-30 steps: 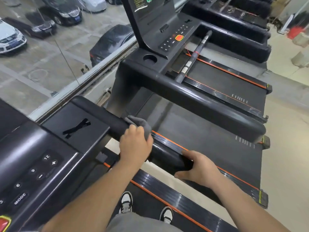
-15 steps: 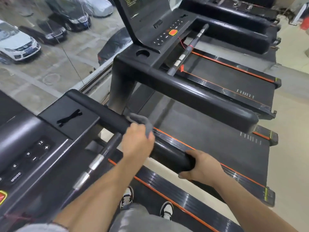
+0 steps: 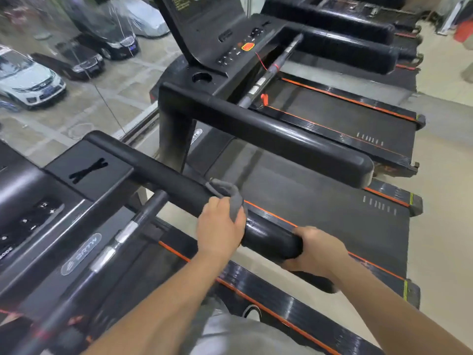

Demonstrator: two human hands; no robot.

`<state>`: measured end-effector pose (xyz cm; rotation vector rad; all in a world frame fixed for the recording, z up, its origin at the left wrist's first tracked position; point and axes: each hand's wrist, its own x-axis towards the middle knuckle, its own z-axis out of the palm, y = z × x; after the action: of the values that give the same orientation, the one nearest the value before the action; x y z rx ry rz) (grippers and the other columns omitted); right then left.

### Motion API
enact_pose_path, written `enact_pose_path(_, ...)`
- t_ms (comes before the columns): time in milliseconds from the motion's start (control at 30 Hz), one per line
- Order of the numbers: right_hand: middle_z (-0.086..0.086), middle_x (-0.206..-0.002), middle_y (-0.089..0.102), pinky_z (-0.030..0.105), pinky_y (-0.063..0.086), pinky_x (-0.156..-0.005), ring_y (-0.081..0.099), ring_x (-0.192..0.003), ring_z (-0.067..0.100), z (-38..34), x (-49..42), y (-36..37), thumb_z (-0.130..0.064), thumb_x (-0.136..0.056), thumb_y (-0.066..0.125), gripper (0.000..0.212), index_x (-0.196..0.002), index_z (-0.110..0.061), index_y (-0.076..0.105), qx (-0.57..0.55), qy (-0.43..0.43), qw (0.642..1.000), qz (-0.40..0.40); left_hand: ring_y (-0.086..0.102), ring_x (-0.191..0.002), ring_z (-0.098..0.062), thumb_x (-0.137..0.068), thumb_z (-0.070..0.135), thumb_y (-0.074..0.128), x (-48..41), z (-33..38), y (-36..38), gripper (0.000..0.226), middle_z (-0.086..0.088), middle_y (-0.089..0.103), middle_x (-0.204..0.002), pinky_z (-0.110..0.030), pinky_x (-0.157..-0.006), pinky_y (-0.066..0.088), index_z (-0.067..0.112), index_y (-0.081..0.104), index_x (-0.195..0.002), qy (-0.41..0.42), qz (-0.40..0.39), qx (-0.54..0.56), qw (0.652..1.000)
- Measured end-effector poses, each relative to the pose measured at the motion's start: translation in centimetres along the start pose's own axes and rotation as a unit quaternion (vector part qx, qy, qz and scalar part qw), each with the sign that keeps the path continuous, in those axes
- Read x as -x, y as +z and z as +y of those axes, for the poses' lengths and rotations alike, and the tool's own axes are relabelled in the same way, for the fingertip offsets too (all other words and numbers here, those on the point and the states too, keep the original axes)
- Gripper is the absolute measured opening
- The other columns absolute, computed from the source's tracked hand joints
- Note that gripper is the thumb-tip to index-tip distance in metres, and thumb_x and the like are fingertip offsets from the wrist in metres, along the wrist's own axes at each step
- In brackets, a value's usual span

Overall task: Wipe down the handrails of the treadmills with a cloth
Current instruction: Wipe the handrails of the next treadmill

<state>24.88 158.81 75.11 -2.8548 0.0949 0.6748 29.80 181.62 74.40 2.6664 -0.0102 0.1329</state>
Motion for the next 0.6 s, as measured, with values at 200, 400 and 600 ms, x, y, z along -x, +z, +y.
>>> enact_pose_path(200,-0.011,-0.109,0.063,0.03,0.051,-0.076,0.064,-0.101,0.016,-0.5,0.4,0.5,-0.067,-0.066,0.07,0.055,-0.111,-0.037,0.061,-0.012,-0.002,0.999,0.031,0.062,-0.09,-0.031,-0.089,0.055,0.051,-1.8,-2.5,-0.1,0.038,-0.002,0.058,-0.092,-0.041,-0.072,0.049,0.025,0.067,-0.105,0.238,-0.05,-0.103,0.965)
enact_pose_path(400,-0.012,-0.096,0.06,0.03,0.05,-0.073,0.062,-0.094,0.015,-0.2,0.8,0.7,-0.07,-0.061,0.068,0.052,-0.096,-0.033,0.059,-0.04,0.014,0.999,0.027,0.06,-0.096,-0.037,-0.093,0.044,0.058,-1.1,0.2,0.0,0.034,-0.013,0.056,-0.102,-0.046,-0.076,0.05,0.011,0.062,-0.099,-0.024,0.014,-0.037,0.999)
enact_pose_path(600,-0.016,-0.086,0.063,0.03,0.051,-0.077,0.062,-0.084,0.008,0.4,-0.2,-2.4,-0.074,-0.068,0.075,0.046,-0.089,-0.036,0.061,-0.164,0.017,0.985,-0.049,0.061,-0.1,-0.024,-0.1,0.049,0.05,0.1,1.5,-0.4,0.027,0.003,0.06,-0.099,-0.038,-0.082,0.05,0.026,0.063,-0.103,0.048,-0.146,0.077,0.985)
